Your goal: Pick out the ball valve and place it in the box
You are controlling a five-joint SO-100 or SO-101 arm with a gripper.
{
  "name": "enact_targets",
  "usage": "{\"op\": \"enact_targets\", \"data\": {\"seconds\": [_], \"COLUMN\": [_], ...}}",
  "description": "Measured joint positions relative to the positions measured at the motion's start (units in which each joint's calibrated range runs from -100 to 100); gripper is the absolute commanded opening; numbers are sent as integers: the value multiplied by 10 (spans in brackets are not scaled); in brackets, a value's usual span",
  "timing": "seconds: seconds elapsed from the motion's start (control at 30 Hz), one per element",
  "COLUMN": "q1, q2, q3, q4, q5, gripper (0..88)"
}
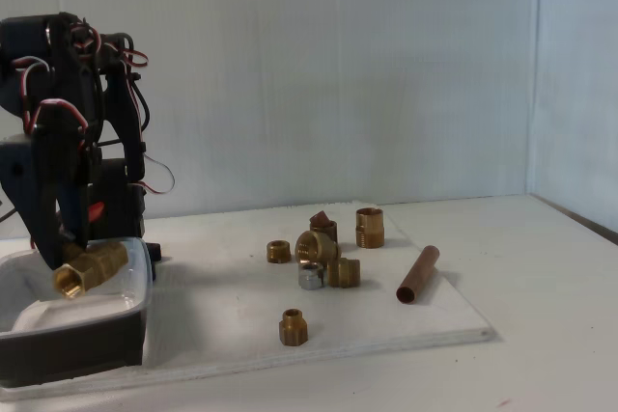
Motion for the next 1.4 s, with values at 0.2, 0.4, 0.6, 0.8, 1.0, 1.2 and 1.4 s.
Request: {"op": "enact_targets", "data": {"seconds": [0.2, 0.4, 0.6, 0.8, 1.0, 1.2, 1.4], "q1": [5, 25, 29, 50, 55, 56, 57], "q2": [-1, -1, -1, -1, -1, -1, -1], "q3": [54, 134, 141, 142, 142, 158, 211], "q4": [-16, -73, -88, -88, -90, -128, -177], "q5": [0, 0, 0, 0, 0, 0, 0], "gripper": [57, 57, 57, 57, 57, 57, 57]}}
